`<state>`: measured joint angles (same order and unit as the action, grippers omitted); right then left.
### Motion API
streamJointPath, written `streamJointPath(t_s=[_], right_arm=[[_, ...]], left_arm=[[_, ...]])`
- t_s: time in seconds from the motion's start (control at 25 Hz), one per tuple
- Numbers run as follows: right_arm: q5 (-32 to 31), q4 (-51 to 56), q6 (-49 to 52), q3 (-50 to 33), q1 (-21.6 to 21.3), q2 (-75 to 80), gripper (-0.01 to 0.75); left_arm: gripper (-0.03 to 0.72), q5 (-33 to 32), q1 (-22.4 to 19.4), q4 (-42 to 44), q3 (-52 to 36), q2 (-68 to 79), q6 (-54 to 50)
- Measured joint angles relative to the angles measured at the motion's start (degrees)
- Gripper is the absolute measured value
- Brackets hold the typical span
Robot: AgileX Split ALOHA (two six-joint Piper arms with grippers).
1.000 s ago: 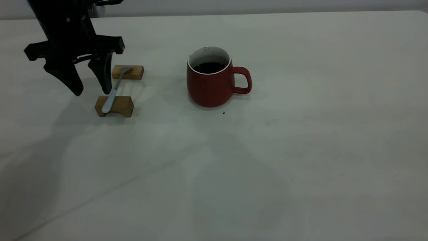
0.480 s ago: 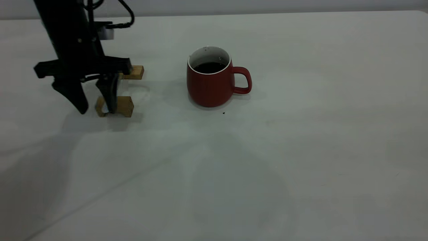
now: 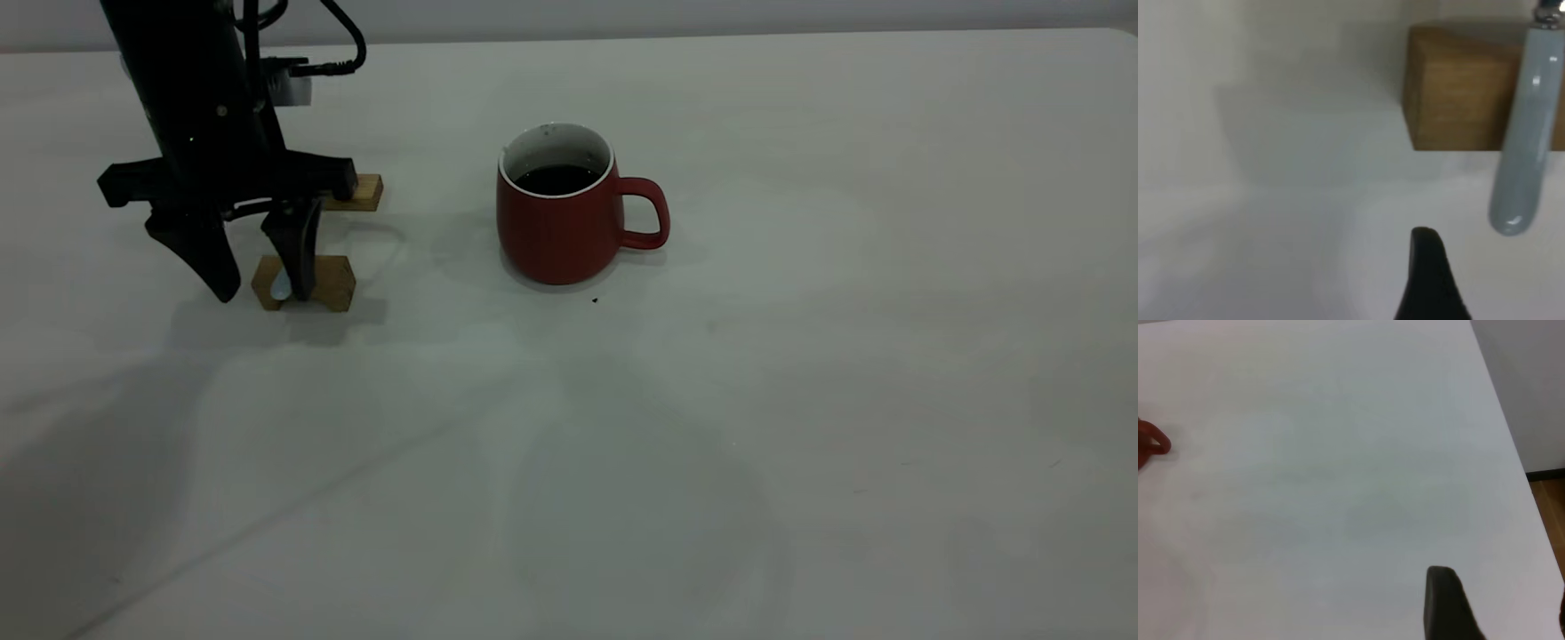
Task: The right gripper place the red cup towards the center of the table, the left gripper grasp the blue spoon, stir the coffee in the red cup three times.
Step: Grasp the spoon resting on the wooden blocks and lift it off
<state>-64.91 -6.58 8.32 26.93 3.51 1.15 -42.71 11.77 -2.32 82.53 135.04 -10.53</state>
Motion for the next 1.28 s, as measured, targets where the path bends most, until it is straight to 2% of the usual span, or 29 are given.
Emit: streamJointPath(t_s=[1.28], right_arm=[[0.0, 0.0, 0.0, 0.0, 0.0, 0.0, 0.439]], left_arm=[[0.572, 3.9, 0.2, 0.0, 1.3, 3.1, -0.1]])
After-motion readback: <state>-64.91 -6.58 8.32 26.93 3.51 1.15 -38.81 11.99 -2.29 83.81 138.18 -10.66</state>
